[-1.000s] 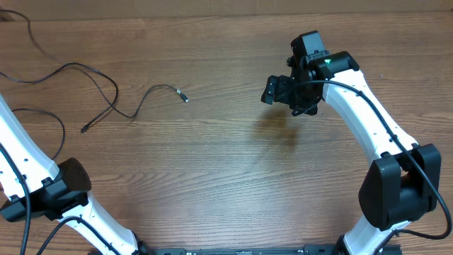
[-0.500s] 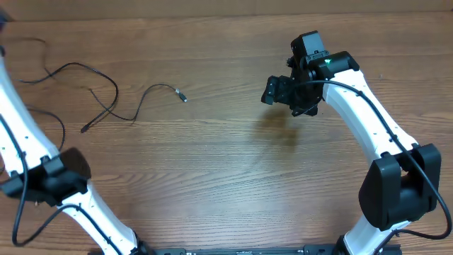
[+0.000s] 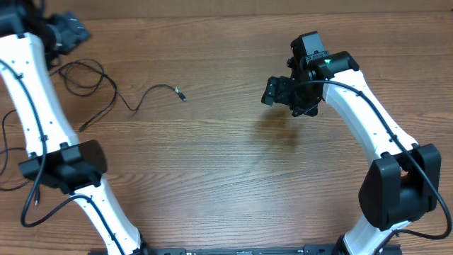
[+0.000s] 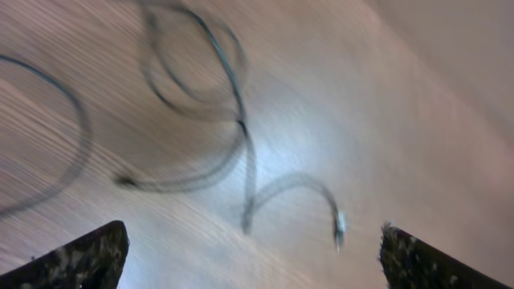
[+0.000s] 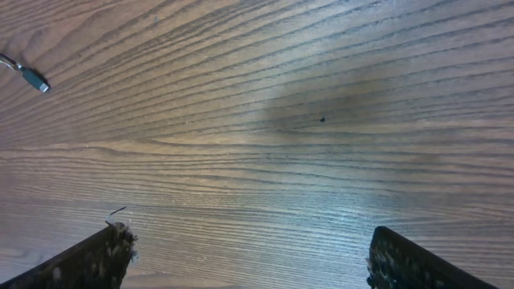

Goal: Untangle cables

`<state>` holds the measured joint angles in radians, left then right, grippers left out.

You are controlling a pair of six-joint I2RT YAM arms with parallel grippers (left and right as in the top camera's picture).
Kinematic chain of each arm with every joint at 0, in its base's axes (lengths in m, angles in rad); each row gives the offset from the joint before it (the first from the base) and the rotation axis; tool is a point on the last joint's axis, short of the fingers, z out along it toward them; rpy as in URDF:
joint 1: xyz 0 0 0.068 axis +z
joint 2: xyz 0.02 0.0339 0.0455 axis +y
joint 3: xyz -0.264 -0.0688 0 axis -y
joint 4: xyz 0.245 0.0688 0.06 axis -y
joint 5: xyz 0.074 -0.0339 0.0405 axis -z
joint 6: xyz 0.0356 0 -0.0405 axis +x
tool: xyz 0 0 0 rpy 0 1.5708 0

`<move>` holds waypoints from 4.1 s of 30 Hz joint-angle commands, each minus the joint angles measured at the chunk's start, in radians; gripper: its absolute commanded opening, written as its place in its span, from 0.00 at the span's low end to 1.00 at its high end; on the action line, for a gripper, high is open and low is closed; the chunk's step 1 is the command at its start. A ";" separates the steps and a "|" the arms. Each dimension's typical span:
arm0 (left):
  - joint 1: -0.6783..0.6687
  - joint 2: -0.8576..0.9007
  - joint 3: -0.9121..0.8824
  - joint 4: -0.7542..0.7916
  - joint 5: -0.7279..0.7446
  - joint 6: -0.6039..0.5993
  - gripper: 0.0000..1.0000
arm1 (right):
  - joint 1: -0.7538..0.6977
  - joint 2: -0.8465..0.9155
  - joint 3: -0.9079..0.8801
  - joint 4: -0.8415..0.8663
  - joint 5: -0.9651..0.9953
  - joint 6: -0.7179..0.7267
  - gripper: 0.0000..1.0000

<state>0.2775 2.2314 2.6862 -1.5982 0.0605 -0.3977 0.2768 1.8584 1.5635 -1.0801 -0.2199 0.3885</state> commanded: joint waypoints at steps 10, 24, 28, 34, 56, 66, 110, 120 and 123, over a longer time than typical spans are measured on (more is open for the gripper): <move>-0.272 -0.009 -0.507 0.010 -0.140 -0.163 1.00 | 0.004 0.002 -0.003 0.009 0.010 -0.003 0.96; -0.256 -0.027 -0.662 0.274 -0.379 -0.344 1.00 | 0.004 0.002 -0.003 0.011 0.010 -0.003 0.98; -0.242 -0.027 -0.759 0.407 -0.319 -0.271 0.73 | 0.004 0.002 -0.003 0.006 0.010 -0.003 0.98; -0.210 -0.032 -0.824 0.523 -0.323 -0.271 0.05 | 0.004 0.002 -0.005 -0.024 0.010 -0.003 0.98; 0.135 -0.127 -0.190 0.365 -0.273 -0.222 0.04 | 0.004 0.002 -0.005 0.005 0.010 -0.003 0.98; 0.130 -0.130 -0.388 0.386 -0.263 -0.173 0.76 | 0.004 0.002 -0.005 -0.003 0.010 -0.003 0.98; -0.343 -0.618 -0.316 0.132 0.108 0.137 1.00 | 0.002 -0.732 0.270 -0.292 0.264 -0.135 1.00; -0.344 -0.617 -0.316 0.131 0.108 0.137 1.00 | 0.002 -0.688 0.270 -0.292 0.264 -0.135 1.00; -0.344 -0.617 -0.316 0.131 0.108 0.137 1.00 | 0.002 -0.660 0.270 -0.293 0.262 -0.134 1.00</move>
<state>-0.0658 1.6085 2.3730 -1.4708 0.1825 -0.2832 0.2764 1.1793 1.8122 -1.3769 0.0334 0.2611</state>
